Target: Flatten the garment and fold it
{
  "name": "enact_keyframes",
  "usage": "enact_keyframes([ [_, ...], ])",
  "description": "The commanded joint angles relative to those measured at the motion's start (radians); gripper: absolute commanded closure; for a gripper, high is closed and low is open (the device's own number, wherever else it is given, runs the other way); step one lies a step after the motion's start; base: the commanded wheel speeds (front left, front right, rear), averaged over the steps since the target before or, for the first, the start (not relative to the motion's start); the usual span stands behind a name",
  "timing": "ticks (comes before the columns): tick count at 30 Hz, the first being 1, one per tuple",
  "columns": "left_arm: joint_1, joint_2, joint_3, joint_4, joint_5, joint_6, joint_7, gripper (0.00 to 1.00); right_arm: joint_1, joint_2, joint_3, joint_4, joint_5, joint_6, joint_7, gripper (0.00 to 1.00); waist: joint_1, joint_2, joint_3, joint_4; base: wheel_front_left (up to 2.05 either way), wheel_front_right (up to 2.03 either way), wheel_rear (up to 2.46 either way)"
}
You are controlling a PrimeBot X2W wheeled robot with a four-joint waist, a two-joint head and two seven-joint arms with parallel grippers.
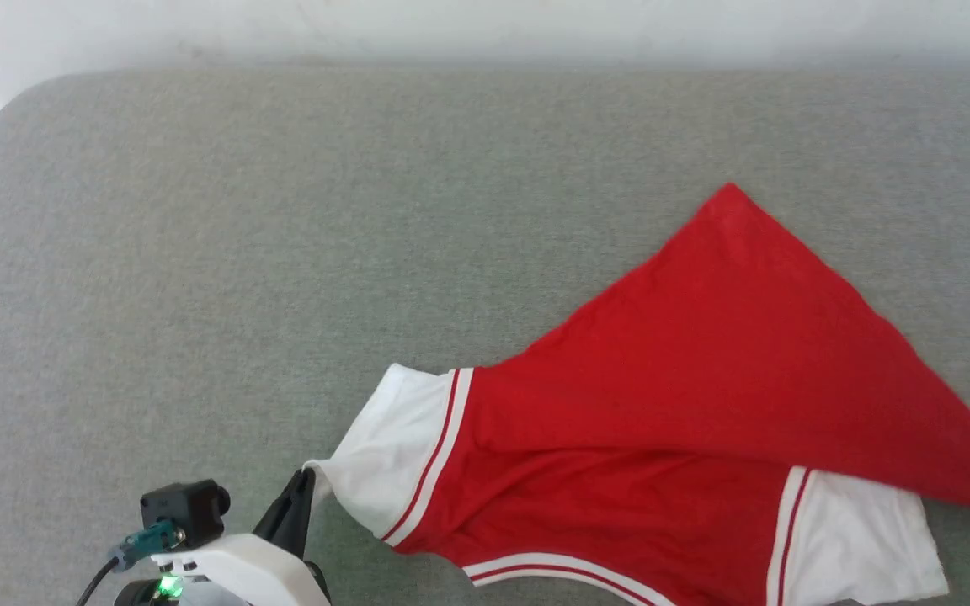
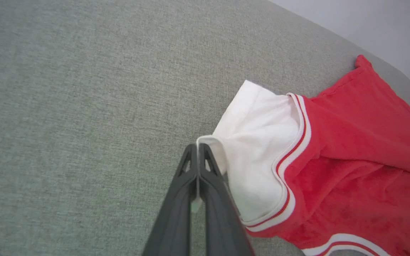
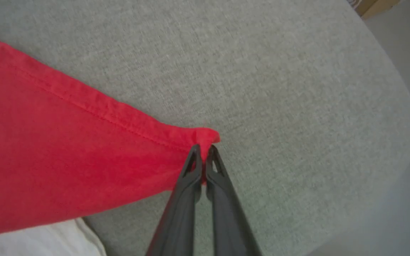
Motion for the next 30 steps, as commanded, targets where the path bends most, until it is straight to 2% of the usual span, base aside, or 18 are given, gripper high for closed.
enact_keyframes([
  [1, 0.013, 0.007, 0.002, -0.007, -0.002, 0.006, 0.003, 1.00, 0.017, 0.003, -0.002, -0.005, 0.005, -0.002, 0.027, 1.00, 0.0002, 0.0000, -0.033, -0.037, 0.00, 0.00, 0.00],
  [7, 0.016, 0.010, -0.003, -0.018, -0.002, 0.009, 0.010, 1.00, 0.060, 0.011, -0.022, 0.020, 0.017, -0.002, 0.180, 1.00, 0.0002, 0.0000, -0.036, -0.041, 0.00, 0.00, 0.00],
  [11, 0.016, 0.006, -0.012, -0.016, -0.003, 0.007, 0.010, 1.00, 0.071, 0.011, -0.025, 0.054, 0.041, -0.002, 0.211, 1.00, 0.0002, 0.0000, -0.034, -0.038, 0.00, 0.00, 0.00],
  [13, 0.016, 0.005, -0.014, -0.013, -0.004, 0.006, 0.009, 1.00, 0.070, 0.012, -0.025, 0.062, 0.051, -0.002, 0.203, 0.54, 0.0002, 0.0000, -0.035, -0.036, 0.00, 0.00, 0.00],
  [15, 0.016, 0.004, -0.015, -0.011, -0.006, 0.006, 0.008, 1.00, 0.067, 0.012, -0.017, 0.057, 0.057, -0.002, 0.182, 0.00, 0.0002, 0.0000, -0.035, -0.034, 0.00, 0.00, 0.00],
  [20, 0.012, 0.005, -0.016, -0.008, -0.007, 0.005, 0.004, 1.00, 0.031, 0.012, 0.015, -0.013, 0.052, -0.002, 0.016, 0.00, 0.0002, 0.0000, -0.035, -0.028, 0.00, 0.00, 0.00],
  [24, 0.007, 0.001, -0.019, -0.006, -0.009, 0.004, 0.000, 1.00, -0.003, 0.006, 0.122, -0.086, 0.074, -0.002, -0.193, 0.00, 0.0002, 0.0000, -0.031, -0.020, 0.00, 0.00, 0.00],
  [27, 0.004, 0.000, -0.020, -0.004, -0.010, 0.003, -0.004, 1.00, -0.032, -0.046, 0.242, -0.107, 0.106, -0.002, -0.355, 0.00, 0.0002, 0.0000, -0.024, -0.013, 0.00, 0.00, 0.00],
  [30, -0.003, -0.002, -0.022, -0.002, -0.011, 0.002, -0.006, 1.00, -0.070, -0.104, 0.346, -0.078, 0.132, -0.002, -0.464, 0.00, 0.0002, 0.0000, -0.015, -0.004, 0.00, 0.00, 0.00],
])
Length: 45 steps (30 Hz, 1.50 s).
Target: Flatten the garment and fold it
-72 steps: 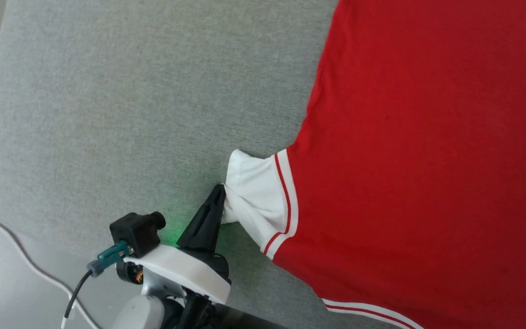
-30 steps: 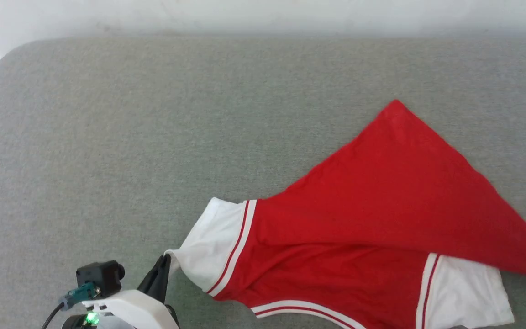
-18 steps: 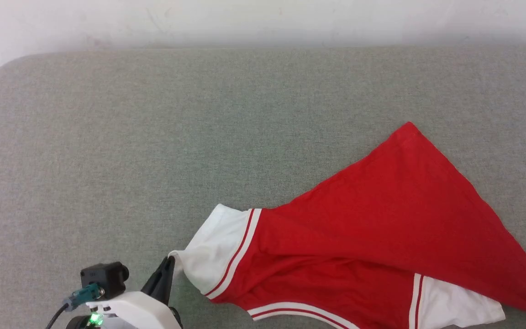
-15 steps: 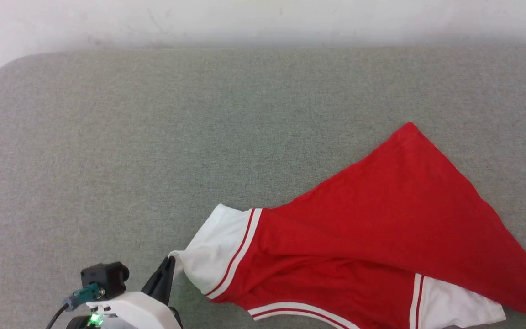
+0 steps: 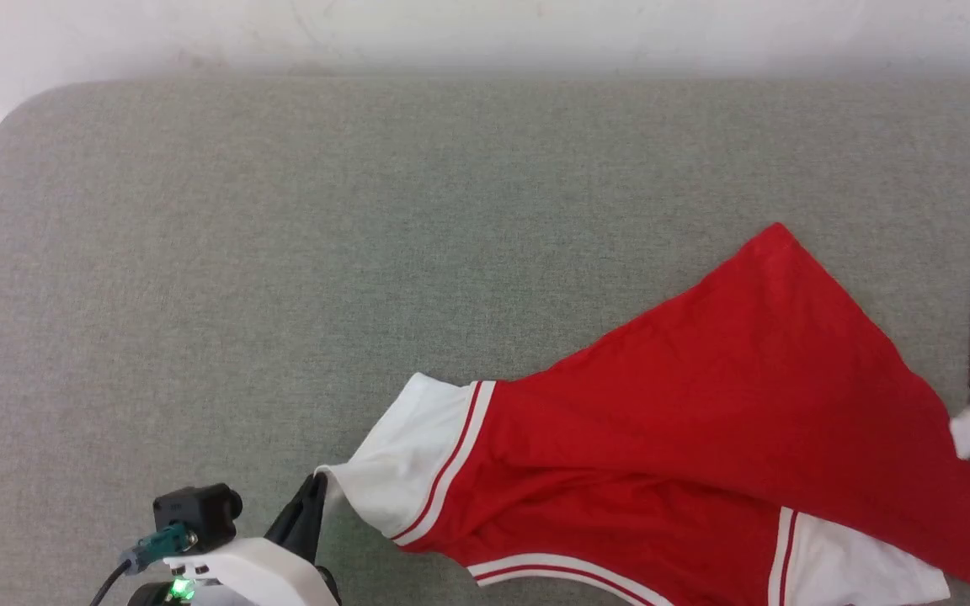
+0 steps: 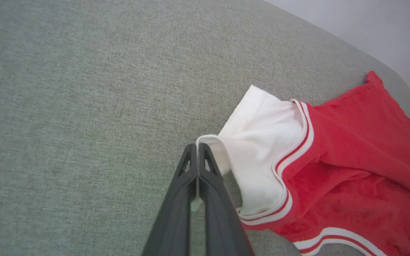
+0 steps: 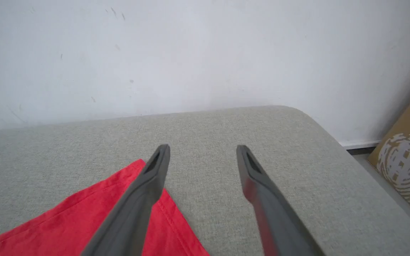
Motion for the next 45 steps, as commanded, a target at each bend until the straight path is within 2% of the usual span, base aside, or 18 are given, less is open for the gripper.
enact_keyframes([
  [1, -0.013, -0.002, 0.001, 0.002, -0.007, -0.004, -0.005, 1.00, -0.030, -0.024, 0.038, 0.024, 0.009, -0.001, -0.027, 0.00, 0.0000, 0.0000, 0.010, 0.009, 0.00, 0.00, 0.00],
  [6, -0.037, -0.003, -0.004, 0.002, -0.005, -0.009, -0.007, 1.00, -0.141, -0.117, 0.210, 0.154, 0.040, -0.001, -0.020, 0.00, 0.0000, 0.0000, 0.040, 0.034, 0.00, 0.00, 0.00],
  [14, -0.080, -0.021, -0.019, 0.014, -0.006, -0.022, -0.018, 1.00, -0.362, -0.216, 0.404, 0.345, 0.090, -0.001, 0.186, 0.00, 0.0000, 0.0000, 0.108, 0.096, 0.00, 0.00, 0.00],
  [21, -0.116, -0.047, -0.038, 0.043, -0.010, -0.040, -0.039, 1.00, -0.515, -0.256, 0.415, 0.472, 0.076, -0.001, 0.426, 0.00, 0.0000, 0.0000, 0.172, 0.158, 0.00, 0.00, 0.00],
  [27, -0.139, -0.067, -0.053, 0.072, -0.012, -0.054, -0.056, 1.00, -0.561, -0.265, 0.401, 0.528, 0.030, -0.001, 0.615, 0.00, 0.0000, 0.0000, 0.201, 0.195, 0.00, 0.00, 0.00],
  [28, -0.142, -0.068, -0.054, 0.077, -0.013, -0.056, -0.058, 1.00, -0.562, -0.264, 0.400, 0.530, 0.027, -0.001, 0.639, 0.06, 0.0000, 0.0000, 0.204, 0.199, 0.00, 0.00, 0.00],
  [29, -0.143, -0.070, -0.055, 0.080, -0.014, -0.057, -0.061, 1.00, -0.561, -0.262, 0.396, 0.530, 0.023, -0.001, 0.660, 0.25, 0.0000, 0.0000, 0.205, 0.200, 0.00, 0.00, 0.00],
  [30, -0.145, -0.070, -0.055, 0.084, -0.014, -0.058, -0.063, 1.00, -0.559, -0.262, 0.392, 0.527, 0.017, -0.001, 0.677, 0.62, 0.0000, 0.0000, 0.206, 0.202, 0.00, 0.00, 0.00],
  [33, -0.147, -0.071, -0.055, 0.094, -0.016, -0.058, -0.067, 1.00, -0.545, -0.257, 0.366, 0.507, -0.004, -0.001, 0.687, 1.00, 0.0000, 0.0000, 0.201, 0.202, 0.00, 0.00, 0.00],
  [37, -0.140, -0.068, -0.051, 0.101, -0.019, -0.055, -0.071, 1.00, -0.500, -0.227, 0.304, 0.459, -0.014, -0.001, 0.599, 1.00, 0.0000, 0.0000, 0.174, 0.189, 0.00, 0.00, 0.00],
  [45, -0.105, -0.040, -0.044, 0.093, -0.019, -0.044, -0.066, 1.00, -0.309, -0.132, 0.204, 0.321, 0.013, -0.001, 0.292, 1.00, 0.0000, 0.0000, 0.072, 0.125, 0.00, 0.00, 0.00],
])
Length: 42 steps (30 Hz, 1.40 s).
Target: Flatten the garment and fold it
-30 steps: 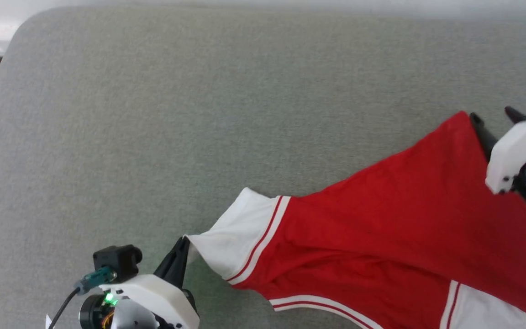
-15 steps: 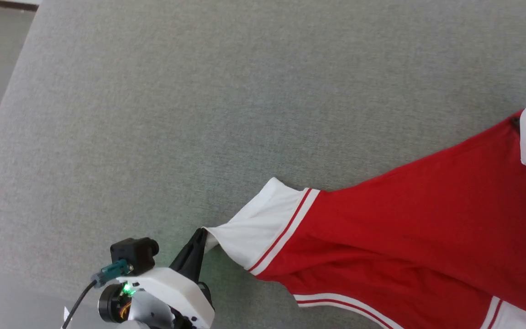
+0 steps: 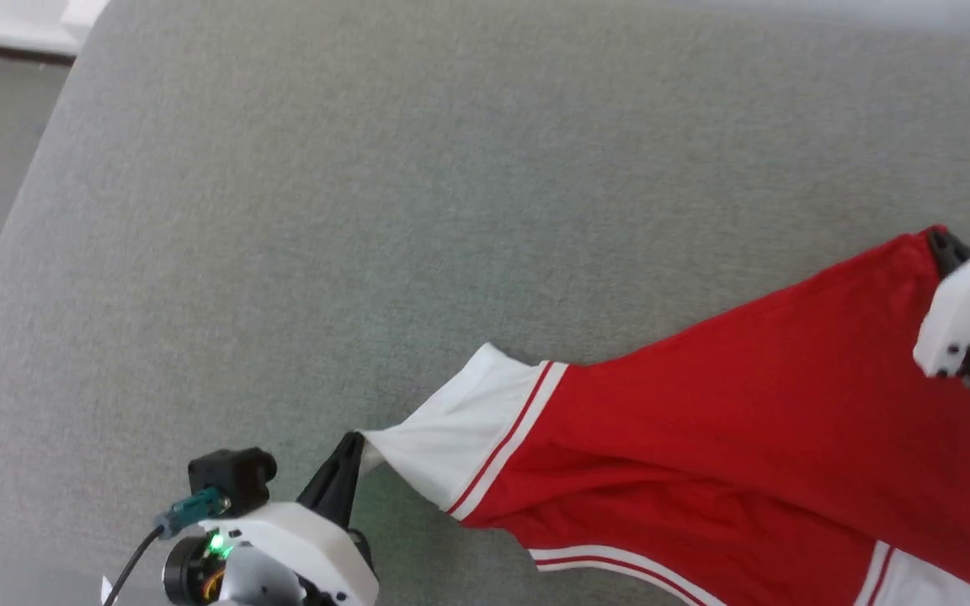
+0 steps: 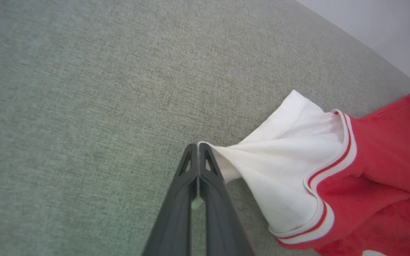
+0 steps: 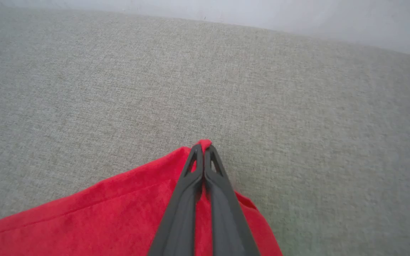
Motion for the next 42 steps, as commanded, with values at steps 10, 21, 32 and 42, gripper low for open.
enact_keyframes([
  [10, 0.074, 0.051, 0.032, -0.060, -0.008, 0.032, -0.001, 1.00, 0.325, 0.142, -0.110, -0.240, 0.022, -0.002, -0.213, 1.00, 0.0000, 0.0000, -0.155, -0.166, 0.00, 0.00, 0.00],
  [21, -0.011, 0.077, 0.084, -0.171, -0.040, 0.000, -0.022, 1.00, 0.434, 0.174, -0.139, -0.445, 0.026, -0.002, -0.117, 1.00, 0.0000, 0.0000, -0.163, -0.254, 0.00, 0.00, 0.00],
  [32, -0.467, 0.077, 0.139, -0.201, -0.131, -0.059, 0.085, 1.00, 0.116, -0.036, -0.013, -0.589, 0.030, -0.002, 0.091, 1.00, 0.0000, 0.0000, -0.019, -0.296, 0.00, 0.00, 0.00],
  [42, -0.999, 0.065, 0.170, -0.029, -0.110, -0.044, 0.141, 1.00, -0.339, -0.113, 0.126, -0.489, 0.025, -0.002, 0.182, 1.00, 0.0000, 0.0000, 0.178, -0.331, 0.00, 0.00, 0.00],
])
